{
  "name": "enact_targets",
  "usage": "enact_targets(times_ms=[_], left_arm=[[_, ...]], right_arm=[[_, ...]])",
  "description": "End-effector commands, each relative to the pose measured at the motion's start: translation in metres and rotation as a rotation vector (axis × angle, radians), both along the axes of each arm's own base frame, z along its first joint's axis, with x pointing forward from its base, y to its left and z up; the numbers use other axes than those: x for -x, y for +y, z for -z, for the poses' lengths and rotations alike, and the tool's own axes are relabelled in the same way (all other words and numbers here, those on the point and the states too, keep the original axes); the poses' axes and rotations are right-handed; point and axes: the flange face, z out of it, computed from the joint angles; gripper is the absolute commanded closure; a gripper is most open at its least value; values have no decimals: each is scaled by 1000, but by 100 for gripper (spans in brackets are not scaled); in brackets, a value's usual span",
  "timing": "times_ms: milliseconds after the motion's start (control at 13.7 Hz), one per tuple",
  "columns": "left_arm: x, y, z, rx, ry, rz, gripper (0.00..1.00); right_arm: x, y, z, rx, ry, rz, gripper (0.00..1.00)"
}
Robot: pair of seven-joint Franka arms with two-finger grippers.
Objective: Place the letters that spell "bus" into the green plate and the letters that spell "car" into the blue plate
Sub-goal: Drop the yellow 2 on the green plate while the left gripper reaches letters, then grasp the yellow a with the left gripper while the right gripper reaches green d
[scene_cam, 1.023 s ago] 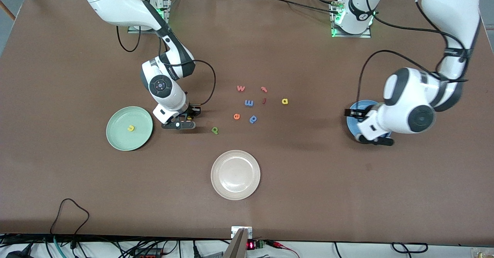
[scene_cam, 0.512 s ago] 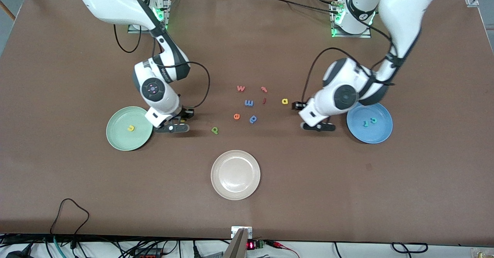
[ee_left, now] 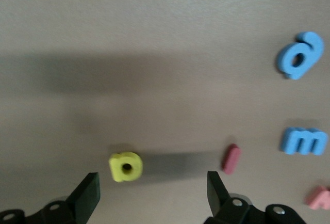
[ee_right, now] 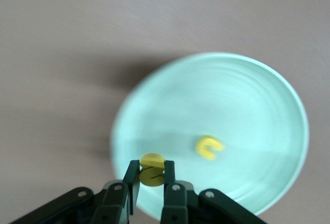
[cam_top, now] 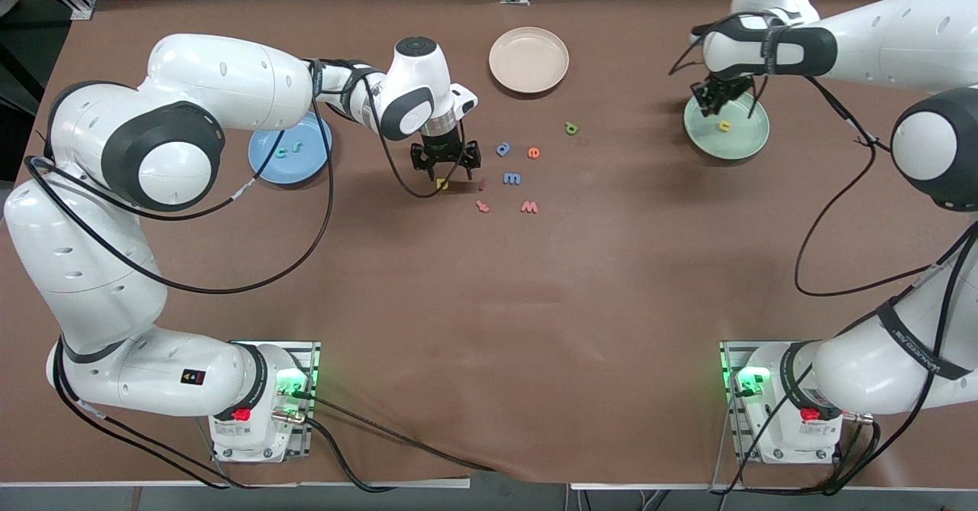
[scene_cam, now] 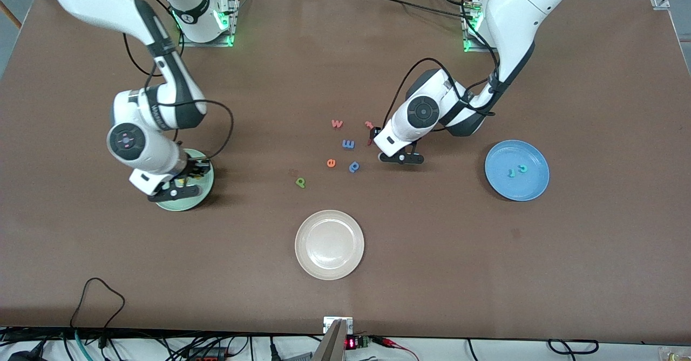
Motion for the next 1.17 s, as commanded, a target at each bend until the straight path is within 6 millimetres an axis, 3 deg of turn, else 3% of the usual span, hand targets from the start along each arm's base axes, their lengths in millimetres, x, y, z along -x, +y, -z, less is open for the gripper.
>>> enact_targets(times_ms=[0,73,146,219,365,731,804,877,1023,1096], left_arm=[[2,7,7,-39,-26,37,8],[2,7,8,-50,-43,62,9],[2,8,13,-54,-44,71,10],[3,8,15,-54,-40,71,12],[5,8,21,-55,-30,74,15],[11,9,32,-64,-1,77,24],[14,10,34,-68,5,80,27],[15,11,35,-69,7,81,32],[13,13,36,-70,7,77,50],[13,13,36,-70,8,75,59]], right_arm=[[0,-16,15,0,20,-37,76],[0,-17,16,0,22,-37,39],[0,-15,15,2,24,-34,30],[0,-12,12,-1,19,-29,13],[0,11,2,-11,1,-37,0],[8,109,-19,-24,-60,73,0],[10,131,-23,-39,-67,74,5],[12,149,-24,-47,-71,48,18],[17,191,-22,-73,-70,38,37],[18,207,-19,-79,-70,26,40]])
